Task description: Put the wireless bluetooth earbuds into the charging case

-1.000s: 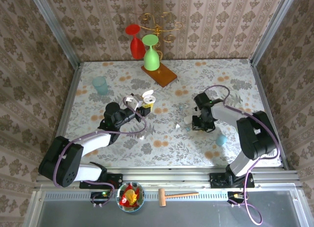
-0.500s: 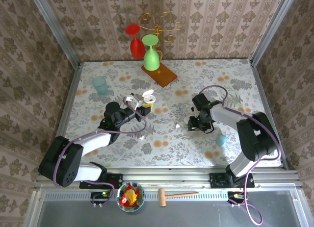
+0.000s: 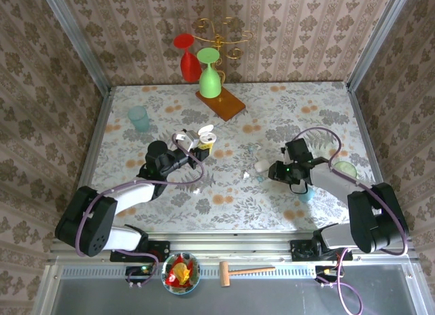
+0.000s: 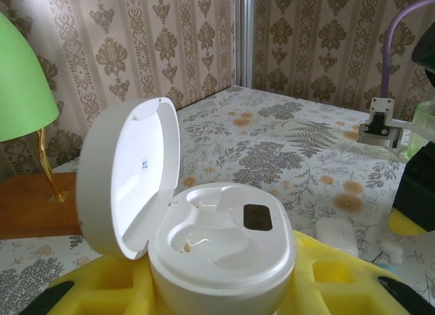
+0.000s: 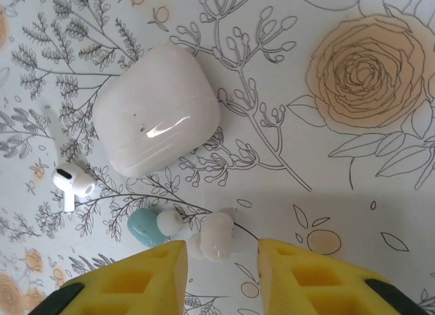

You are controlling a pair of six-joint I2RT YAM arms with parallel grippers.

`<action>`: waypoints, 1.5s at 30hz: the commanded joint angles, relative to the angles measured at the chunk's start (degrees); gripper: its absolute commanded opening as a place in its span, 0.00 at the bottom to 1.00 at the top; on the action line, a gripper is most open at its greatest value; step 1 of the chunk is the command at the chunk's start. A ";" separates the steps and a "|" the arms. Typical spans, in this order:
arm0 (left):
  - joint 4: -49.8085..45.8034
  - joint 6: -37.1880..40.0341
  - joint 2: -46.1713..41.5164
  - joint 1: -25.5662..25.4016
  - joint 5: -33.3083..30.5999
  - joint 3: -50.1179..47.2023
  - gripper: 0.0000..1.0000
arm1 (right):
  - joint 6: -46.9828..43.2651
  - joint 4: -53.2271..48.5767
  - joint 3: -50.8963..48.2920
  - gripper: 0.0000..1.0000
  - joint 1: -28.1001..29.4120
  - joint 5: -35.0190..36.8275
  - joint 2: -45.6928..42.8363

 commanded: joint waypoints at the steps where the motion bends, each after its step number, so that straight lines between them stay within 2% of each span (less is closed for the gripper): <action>1: 1.26 0.66 0.11 -0.45 1.30 1.71 0.04 | 3.05 6.57 -2.33 0.31 -2.06 -5.69 1.14; 9: 0.75 0.79 -0.24 -0.54 1.17 1.80 0.04 | 4.76 11.21 -4.18 0.23 -2.65 -9.69 6.70; 18: 0.66 0.75 0.30 -0.54 1.83 2.72 0.04 | 5.75 12.22 -5.28 0.22 -2.74 -10.10 5.08; 23: 0.52 0.83 0.46 -0.54 1.82 2.90 0.04 | 3.44 7.72 -4.79 0.24 -2.03 -8.17 -1.32; 27: 0.64 1.08 0.73 -0.54 1.57 3.03 0.04 | 0.41 0.32 -1.93 0.27 0.90 -3.01 -2.91; 29: 0.58 1.22 0.63 -0.54 1.40 3.03 0.04 | 0.07 -0.03 -1.59 0.28 2.39 -2.13 -2.94; 40: 0.97 0.81 -0.09 -0.45 0.88 2.16 0.04 | -2.11 4.31 3.10 0.32 5.22 -4.89 9.21; 45: -0.71 1.49 -1.51 -0.45 0.51 1.98 0.04 | -0.77 4.79 1.83 0.31 6.72 -5.51 9.53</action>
